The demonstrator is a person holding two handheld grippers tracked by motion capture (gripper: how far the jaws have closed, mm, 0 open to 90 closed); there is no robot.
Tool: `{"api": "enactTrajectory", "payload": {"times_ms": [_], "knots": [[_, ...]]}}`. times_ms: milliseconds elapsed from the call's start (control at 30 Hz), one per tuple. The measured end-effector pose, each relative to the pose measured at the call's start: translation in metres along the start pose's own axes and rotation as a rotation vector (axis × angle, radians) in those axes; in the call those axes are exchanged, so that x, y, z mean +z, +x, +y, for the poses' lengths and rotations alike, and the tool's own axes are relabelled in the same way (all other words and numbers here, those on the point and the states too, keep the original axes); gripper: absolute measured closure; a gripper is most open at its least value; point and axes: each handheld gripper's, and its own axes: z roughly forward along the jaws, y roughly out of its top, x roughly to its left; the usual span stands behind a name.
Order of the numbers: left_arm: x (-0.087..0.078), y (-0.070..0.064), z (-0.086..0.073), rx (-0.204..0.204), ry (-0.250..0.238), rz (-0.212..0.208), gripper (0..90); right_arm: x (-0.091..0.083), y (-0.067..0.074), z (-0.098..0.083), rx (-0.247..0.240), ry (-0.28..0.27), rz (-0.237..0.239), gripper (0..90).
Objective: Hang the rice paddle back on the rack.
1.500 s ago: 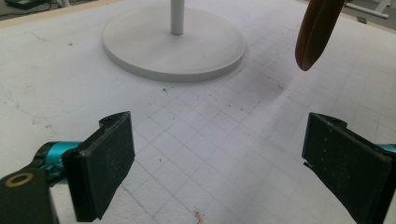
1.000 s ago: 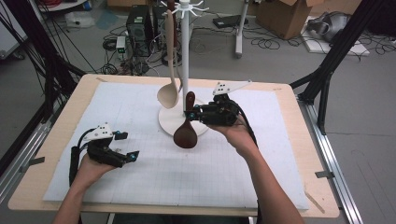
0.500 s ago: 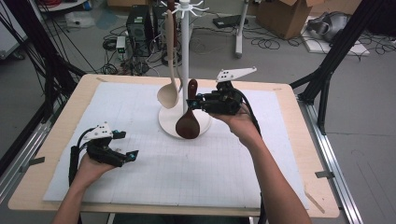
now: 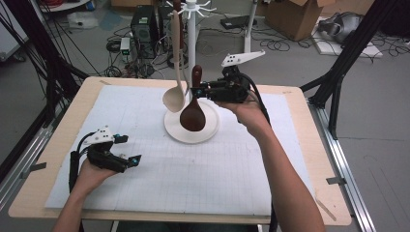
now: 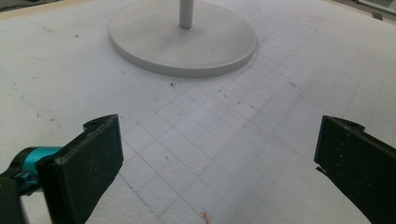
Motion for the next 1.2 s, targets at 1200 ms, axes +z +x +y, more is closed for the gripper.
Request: {"api": "enactTrajectory", "payload": {"times_ms": [1200], "knots": [[-0.006, 0.003, -0.001, -0.018, -0.014, 0.005, 1.7, -0.001, -0.005, 0.084, -0.043, 0.004, -0.029, 76.7]]}}
